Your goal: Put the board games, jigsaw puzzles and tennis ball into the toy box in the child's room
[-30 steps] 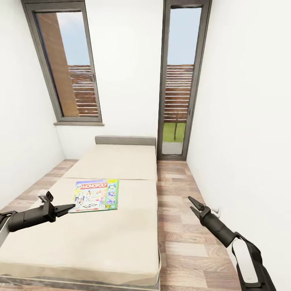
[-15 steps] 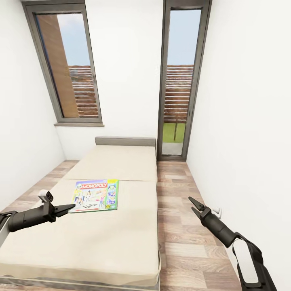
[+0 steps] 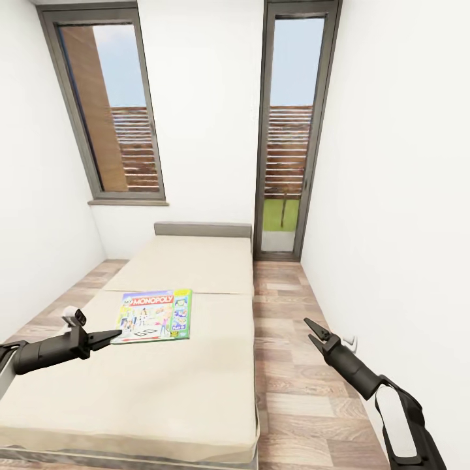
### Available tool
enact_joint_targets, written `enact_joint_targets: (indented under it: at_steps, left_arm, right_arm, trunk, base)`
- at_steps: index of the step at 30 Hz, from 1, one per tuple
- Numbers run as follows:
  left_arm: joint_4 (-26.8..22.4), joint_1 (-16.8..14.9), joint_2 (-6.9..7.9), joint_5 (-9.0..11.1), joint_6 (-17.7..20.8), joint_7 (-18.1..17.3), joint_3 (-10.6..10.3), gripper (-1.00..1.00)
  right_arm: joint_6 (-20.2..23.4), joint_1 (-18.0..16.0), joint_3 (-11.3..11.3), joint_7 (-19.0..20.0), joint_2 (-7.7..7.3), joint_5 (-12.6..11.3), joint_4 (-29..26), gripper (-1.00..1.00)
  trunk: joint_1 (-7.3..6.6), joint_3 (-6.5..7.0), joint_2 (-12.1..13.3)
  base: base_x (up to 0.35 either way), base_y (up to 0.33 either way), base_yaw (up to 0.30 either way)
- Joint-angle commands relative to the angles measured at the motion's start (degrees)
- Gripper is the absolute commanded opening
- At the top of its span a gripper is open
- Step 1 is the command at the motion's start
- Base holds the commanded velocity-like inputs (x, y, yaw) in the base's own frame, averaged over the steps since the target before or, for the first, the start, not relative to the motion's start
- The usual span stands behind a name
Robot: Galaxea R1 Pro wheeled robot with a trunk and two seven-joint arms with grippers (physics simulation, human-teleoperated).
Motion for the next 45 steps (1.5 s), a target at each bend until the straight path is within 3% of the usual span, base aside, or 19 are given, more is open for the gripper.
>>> enact_joint_targets:
  at_steps: [1,45]
  left_arm:
    - [0.0,0.0,0.03,0.1,0.6,-0.1,0.0,-1.0]
    - [0.1,0.0,0.1,0.1,0.6,-0.1,0.0,-1.0]
  right_arm:
    - [0.4,-0.1,-0.2,0.1,0.06,-0.1,0.0,1.0]
    - [0.3,-0.1,-0.1,0.0,0.06,-0.1,0.0,1.0]
  trunk:
    - [-0.22,0.11,0.4]
    - [-9.88,8.01,18.0]
  base:
    - [0.0,0.0,0.0]
    - [0.0,0.0,0.0]
